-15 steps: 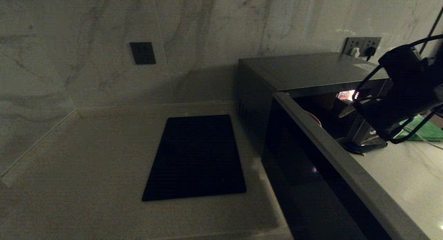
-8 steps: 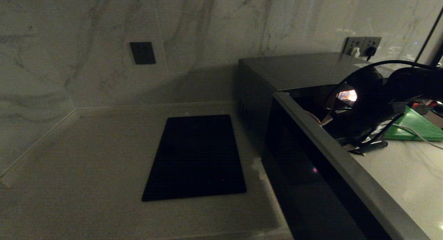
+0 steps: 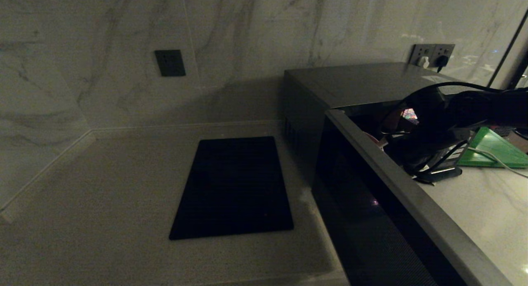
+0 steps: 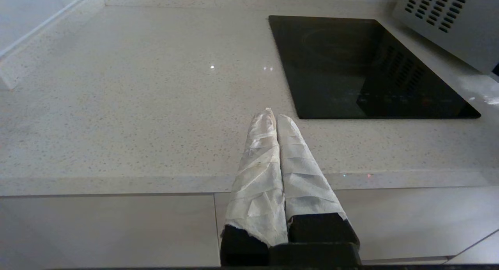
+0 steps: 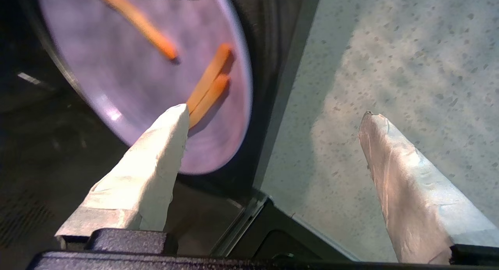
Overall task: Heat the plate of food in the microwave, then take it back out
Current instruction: Take the plate out of the microwave
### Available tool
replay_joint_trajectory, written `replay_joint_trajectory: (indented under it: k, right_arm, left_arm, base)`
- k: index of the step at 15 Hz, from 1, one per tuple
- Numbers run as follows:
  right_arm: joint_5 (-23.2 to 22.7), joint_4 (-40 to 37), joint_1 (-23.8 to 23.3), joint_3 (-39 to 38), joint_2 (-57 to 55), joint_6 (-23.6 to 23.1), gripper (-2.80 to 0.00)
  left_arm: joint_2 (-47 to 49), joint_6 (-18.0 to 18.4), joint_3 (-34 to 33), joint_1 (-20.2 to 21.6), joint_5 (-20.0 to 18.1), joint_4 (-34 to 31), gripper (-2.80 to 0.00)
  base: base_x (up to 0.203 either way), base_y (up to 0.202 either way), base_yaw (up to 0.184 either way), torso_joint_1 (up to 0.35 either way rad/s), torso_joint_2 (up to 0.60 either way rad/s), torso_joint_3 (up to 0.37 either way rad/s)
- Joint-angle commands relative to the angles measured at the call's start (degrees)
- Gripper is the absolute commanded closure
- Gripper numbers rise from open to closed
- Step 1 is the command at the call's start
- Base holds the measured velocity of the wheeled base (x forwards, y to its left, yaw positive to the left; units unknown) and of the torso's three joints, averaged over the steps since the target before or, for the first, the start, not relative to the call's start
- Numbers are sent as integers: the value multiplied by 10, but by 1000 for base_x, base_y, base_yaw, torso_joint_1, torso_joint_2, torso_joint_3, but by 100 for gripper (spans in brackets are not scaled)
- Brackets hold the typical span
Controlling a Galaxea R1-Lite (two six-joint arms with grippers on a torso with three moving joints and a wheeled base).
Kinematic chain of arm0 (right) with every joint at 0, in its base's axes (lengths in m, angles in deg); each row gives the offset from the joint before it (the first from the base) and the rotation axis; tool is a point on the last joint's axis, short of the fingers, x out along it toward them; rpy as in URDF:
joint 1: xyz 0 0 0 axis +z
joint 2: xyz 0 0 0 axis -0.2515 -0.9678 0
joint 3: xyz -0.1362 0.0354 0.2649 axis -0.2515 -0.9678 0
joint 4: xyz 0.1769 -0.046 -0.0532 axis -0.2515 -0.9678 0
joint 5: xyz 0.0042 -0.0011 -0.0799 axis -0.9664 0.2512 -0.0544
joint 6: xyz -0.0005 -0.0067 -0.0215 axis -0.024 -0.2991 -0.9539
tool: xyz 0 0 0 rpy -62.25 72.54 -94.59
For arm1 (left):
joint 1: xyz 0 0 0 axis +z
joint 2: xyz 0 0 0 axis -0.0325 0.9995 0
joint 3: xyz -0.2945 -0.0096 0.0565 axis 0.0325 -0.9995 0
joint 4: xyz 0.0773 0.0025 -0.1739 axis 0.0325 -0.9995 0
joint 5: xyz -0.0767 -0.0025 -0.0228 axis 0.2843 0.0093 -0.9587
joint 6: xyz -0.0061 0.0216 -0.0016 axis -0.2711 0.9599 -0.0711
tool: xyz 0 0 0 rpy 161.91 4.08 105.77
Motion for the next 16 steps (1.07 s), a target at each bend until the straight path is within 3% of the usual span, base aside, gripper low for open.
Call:
replay_joint_trajectory:
  k: [1,16]
  right_arm:
    - [-2,-3,-2,-1,-8,4,-280]
    - [-23,-3,-1,0,-32,-5,-280]
  left_arm:
    - [1,0,0,0,0,0,0]
    - [1,0,0,0,0,0,0]
  base:
    - [0,0,0,0,0,0]
    - [0,0,0,0,0,0]
